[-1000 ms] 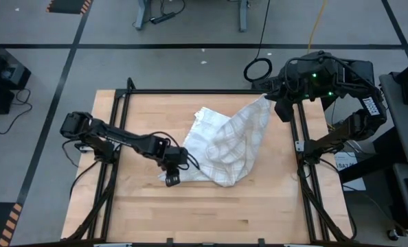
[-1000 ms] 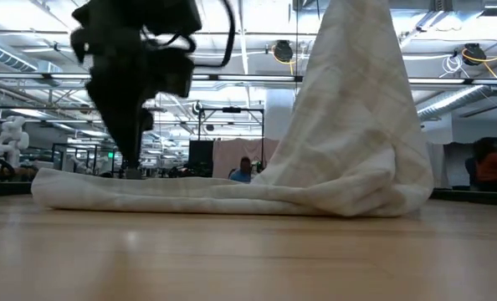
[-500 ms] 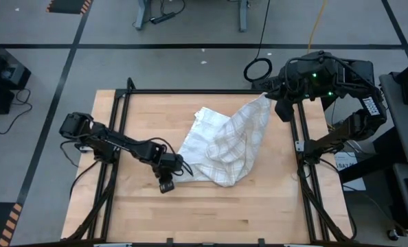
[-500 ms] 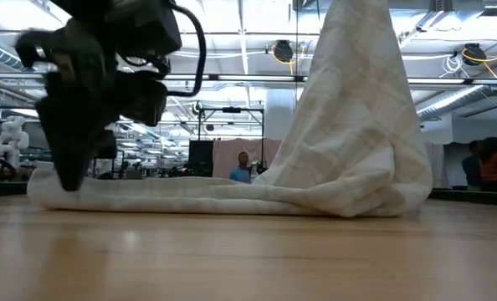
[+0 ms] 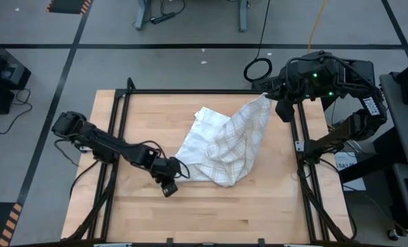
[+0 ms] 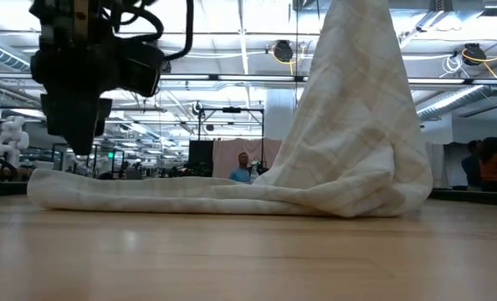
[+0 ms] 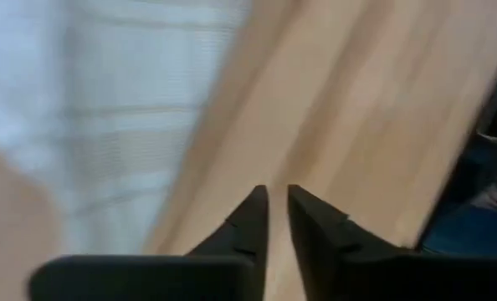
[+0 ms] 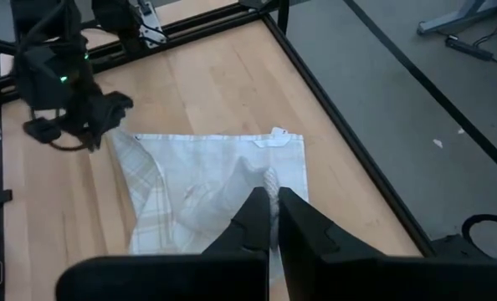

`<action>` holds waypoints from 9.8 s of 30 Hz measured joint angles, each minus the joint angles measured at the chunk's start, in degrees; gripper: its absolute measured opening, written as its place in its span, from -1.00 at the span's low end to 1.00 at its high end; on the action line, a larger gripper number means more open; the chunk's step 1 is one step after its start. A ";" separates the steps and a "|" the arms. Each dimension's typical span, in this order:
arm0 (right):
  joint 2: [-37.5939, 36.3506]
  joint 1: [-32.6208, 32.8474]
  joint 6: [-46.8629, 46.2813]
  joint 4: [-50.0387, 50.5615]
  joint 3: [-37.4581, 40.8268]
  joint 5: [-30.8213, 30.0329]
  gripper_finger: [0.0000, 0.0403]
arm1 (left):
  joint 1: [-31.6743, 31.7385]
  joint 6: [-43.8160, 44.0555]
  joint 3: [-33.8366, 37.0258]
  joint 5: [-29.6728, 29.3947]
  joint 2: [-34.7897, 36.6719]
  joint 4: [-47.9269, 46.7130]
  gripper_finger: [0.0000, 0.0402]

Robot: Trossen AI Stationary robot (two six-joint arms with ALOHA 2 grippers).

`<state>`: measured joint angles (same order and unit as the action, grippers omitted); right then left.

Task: Roll towel
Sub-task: Roll the towel

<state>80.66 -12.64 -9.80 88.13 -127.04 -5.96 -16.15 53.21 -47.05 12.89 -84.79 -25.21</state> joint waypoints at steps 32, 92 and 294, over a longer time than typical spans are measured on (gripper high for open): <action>0.09 -2.00 -2.95 -9.67 -0.02 -4.62 -0.99 | 9.76 -18.62 4.00 -2.66 2.10 -7.01 -0.95; -5.48 -1.88 4.94 -3.96 -0.02 13.34 -0.99 | 20.49 -50.71 3.96 -4.00 -8.92 16.32 -0.78; -0.08 -1.88 24.01 -0.70 -0.02 17.14 -0.99 | 2.98 -29.63 -34.37 -12.68 -9.82 31.08 -1.00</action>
<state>80.58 -14.52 14.21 87.43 -127.07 11.17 -13.18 23.58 -81.42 0.21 -94.61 5.87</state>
